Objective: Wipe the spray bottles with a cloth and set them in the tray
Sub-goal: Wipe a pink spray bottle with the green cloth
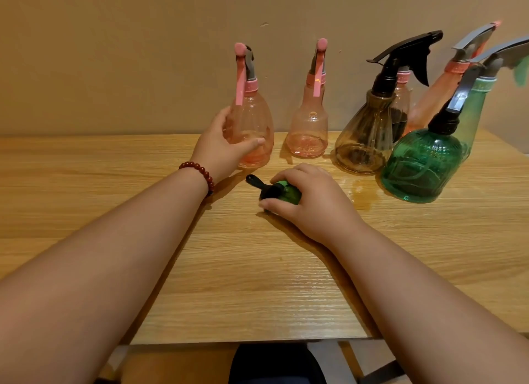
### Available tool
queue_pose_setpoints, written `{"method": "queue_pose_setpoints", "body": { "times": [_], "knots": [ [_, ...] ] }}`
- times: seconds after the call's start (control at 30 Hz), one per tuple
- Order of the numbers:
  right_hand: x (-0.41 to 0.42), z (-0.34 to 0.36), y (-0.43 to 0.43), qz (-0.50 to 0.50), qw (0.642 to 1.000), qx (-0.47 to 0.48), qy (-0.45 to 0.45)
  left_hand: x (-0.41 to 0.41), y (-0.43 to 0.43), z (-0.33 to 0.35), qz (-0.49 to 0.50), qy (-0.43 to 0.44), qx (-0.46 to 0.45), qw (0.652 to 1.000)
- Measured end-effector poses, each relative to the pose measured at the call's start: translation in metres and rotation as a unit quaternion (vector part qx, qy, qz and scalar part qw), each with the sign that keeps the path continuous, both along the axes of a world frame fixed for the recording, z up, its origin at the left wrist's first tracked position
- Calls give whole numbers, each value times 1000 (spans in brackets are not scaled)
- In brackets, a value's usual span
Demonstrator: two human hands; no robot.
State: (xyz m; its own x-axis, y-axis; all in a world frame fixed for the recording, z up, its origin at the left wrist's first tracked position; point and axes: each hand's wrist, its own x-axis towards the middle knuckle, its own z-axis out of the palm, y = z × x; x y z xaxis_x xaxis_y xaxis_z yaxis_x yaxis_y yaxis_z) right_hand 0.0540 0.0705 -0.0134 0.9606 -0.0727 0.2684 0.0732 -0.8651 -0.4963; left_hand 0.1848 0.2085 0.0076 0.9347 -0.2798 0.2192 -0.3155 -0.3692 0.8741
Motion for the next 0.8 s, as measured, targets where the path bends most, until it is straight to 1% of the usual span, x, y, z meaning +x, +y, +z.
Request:
{"method": "queue_pose_setpoints", "body": {
  "times": [0.1,0.17,0.2,0.23,0.3,0.33,0.43,0.53,0.6,0.67,0.73,0.8],
  "knots": [
    [-2,1,1,9,1000,-7,15,-13,15,7,-9,40,-55,998],
    [-2,1,1,-3,1000,12,-17,-23,23,12,-9,60,-90,994],
    [-3,2,0,-20,998,46,-43,-28,27,13,-13,72,-111,991],
    [-6,4,-2,-43,992,96,-75,-32,29,14,-19,88,-134,987],
    [-11,8,-5,-80,967,197,-142,-42,29,13,-38,118,-179,976],
    [-13,10,-6,-90,955,227,-171,-47,27,12,-49,129,-200,970],
    [-17,13,-7,-100,931,258,-239,-62,14,5,-61,165,-254,951],
    [-19,14,-7,-105,914,266,-288,-77,-4,-3,-59,194,-290,935],
    [-20,14,-10,-115,906,259,-314,-82,-12,-7,-73,196,-291,934],
    [-20,15,-13,-113,902,259,-326,-86,-16,-9,-95,177,-278,939],
    [-17,16,-14,-97,908,252,-319,-90,-19,-9,-115,137,-261,949],
    [-14,18,-14,-65,921,247,-296,-94,-21,-8,-122,77,-248,958]
  ]
}}
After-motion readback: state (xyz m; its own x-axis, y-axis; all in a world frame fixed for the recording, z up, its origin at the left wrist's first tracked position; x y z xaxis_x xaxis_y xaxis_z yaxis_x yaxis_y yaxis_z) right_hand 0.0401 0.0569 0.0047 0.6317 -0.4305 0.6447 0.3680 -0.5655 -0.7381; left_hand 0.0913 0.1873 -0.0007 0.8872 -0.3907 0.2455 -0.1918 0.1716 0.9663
